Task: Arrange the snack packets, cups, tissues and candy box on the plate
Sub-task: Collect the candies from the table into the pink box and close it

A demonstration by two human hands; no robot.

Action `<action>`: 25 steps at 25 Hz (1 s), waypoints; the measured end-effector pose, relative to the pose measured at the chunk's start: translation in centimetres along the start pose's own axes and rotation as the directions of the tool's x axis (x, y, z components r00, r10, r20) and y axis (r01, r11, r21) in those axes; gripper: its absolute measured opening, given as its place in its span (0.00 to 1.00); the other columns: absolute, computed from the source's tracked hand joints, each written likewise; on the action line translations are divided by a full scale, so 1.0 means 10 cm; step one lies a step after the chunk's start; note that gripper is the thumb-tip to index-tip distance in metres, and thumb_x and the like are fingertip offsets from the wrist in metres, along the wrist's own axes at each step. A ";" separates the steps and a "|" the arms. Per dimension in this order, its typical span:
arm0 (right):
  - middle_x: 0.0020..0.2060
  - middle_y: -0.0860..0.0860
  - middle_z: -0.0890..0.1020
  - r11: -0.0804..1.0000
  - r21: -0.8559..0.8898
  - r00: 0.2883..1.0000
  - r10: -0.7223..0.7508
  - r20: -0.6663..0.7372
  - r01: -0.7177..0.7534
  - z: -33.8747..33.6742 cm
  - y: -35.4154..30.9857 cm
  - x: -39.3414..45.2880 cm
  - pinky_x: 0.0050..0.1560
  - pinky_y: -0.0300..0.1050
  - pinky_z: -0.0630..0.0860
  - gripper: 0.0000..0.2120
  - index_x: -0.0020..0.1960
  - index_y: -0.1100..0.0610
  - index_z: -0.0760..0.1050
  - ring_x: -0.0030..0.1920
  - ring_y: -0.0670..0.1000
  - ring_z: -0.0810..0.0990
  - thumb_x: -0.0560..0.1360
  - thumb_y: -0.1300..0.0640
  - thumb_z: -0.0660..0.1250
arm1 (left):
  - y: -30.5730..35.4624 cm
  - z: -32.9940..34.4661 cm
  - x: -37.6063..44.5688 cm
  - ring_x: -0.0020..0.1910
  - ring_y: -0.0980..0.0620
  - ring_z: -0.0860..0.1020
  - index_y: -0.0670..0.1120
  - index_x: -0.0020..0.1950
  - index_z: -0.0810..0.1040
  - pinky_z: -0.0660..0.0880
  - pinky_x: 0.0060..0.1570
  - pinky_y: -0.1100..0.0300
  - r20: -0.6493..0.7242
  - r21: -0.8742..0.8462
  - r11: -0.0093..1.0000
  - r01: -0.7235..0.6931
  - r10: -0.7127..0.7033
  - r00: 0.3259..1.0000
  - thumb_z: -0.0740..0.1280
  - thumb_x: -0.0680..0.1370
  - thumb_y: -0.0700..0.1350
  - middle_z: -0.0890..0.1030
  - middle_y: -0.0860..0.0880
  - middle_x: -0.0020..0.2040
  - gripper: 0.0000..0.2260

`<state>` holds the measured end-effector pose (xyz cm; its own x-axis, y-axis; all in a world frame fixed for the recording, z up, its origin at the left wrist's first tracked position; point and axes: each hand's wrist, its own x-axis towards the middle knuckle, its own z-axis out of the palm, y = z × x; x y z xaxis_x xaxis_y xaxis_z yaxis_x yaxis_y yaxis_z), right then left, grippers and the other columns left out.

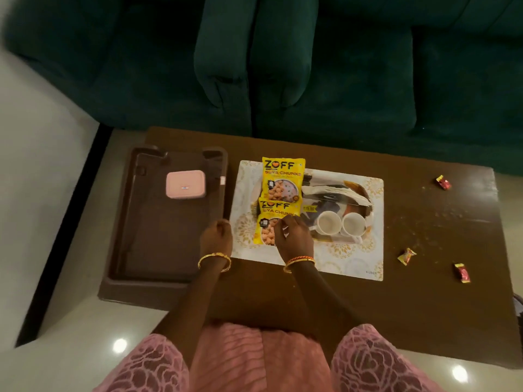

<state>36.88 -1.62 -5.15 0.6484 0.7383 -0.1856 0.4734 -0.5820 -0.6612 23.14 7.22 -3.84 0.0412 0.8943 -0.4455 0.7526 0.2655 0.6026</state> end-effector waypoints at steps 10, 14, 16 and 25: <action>0.50 0.61 0.82 0.999 0.009 0.939 0.044 0.342 -0.050 0.97 -1.23 0.53 0.53 0.47 0.73 0.11 0.54 0.62 0.76 0.54 0.62 0.79 0.72 0.61 0.65 | -0.51 -0.95 1.18 0.65 0.37 0.72 0.36 0.66 0.70 0.66 0.65 0.49 0.000 -0.023 0.973 0.229 -0.229 0.973 0.61 0.79 0.48 0.74 0.36 0.65 0.21; 0.59 0.62 0.79 0.978 -0.010 0.918 0.198 0.343 -0.207 1.38 -1.49 0.84 0.61 0.47 0.70 0.14 0.60 0.63 0.74 0.61 0.62 0.75 0.76 0.59 0.62 | -0.60 -0.98 1.70 0.70 0.39 0.68 0.39 0.70 0.68 0.62 0.70 0.50 0.089 0.117 0.986 0.120 -0.130 0.987 0.58 0.80 0.49 0.69 0.39 0.71 0.21; 0.60 0.62 0.78 0.963 -0.002 0.906 0.256 0.338 -0.271 1.55 -1.53 0.93 0.62 0.49 0.70 0.15 0.61 0.64 0.73 0.61 0.63 0.74 0.77 0.59 0.61 | -0.64 -0.91 1.87 0.68 0.39 0.70 0.41 0.68 0.71 0.66 0.69 0.49 0.115 0.114 0.981 0.157 -0.170 0.979 0.58 0.80 0.49 0.72 0.40 0.69 0.20; 0.53 0.62 0.82 0.917 0.183 0.933 0.333 0.134 -0.354 1.72 -1.53 0.83 0.58 0.51 0.74 0.12 0.58 0.62 0.77 0.55 0.62 0.79 0.75 0.64 0.62 | -0.67 -0.84 1.87 0.56 0.38 0.79 0.41 0.57 0.78 0.76 0.59 0.45 0.105 -0.138 0.937 0.320 -0.308 0.946 0.64 0.76 0.45 0.82 0.38 0.56 0.12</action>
<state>24.78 19.30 -9.14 0.6833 0.5405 -0.4909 0.0955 -0.7327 -0.6739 13.35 25.16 -10.70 -0.1237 0.7265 -0.6759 0.6278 0.5848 0.5137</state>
